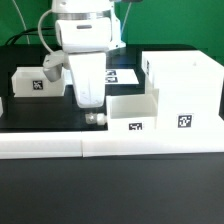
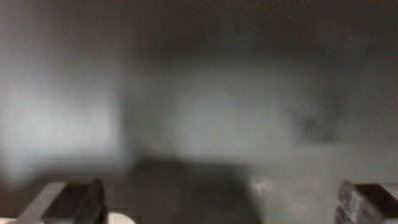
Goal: Assemble drawer
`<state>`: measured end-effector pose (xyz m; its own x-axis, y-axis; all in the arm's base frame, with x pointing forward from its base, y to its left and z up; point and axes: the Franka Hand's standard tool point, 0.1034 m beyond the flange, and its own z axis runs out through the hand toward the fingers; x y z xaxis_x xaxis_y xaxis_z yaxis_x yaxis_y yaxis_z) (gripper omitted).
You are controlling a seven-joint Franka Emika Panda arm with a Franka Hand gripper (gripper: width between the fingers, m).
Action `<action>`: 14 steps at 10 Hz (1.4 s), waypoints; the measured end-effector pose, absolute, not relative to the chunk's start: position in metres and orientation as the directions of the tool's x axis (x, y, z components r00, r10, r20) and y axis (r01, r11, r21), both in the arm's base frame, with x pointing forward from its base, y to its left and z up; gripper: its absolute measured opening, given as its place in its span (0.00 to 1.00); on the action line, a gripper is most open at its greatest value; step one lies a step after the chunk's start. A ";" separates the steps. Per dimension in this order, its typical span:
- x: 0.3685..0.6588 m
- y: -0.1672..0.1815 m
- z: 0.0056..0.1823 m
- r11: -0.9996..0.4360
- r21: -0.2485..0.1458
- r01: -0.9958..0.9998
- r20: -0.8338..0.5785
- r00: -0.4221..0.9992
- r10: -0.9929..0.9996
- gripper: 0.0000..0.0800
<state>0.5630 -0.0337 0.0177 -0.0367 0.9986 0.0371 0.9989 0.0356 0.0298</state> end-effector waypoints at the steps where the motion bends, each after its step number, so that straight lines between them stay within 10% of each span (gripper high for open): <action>1: 0.564 -0.032 0.018 0.012 0.030 0.999 0.034 -0.013 0.999 0.81; 14: 0.583 -0.034 0.031 0.087 0.019 0.996 -0.008 -0.086 0.996 0.81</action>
Offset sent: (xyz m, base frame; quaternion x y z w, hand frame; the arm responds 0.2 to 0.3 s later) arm 0.0090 0.0178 0.0080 0.0112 0.0066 0.0291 0.9995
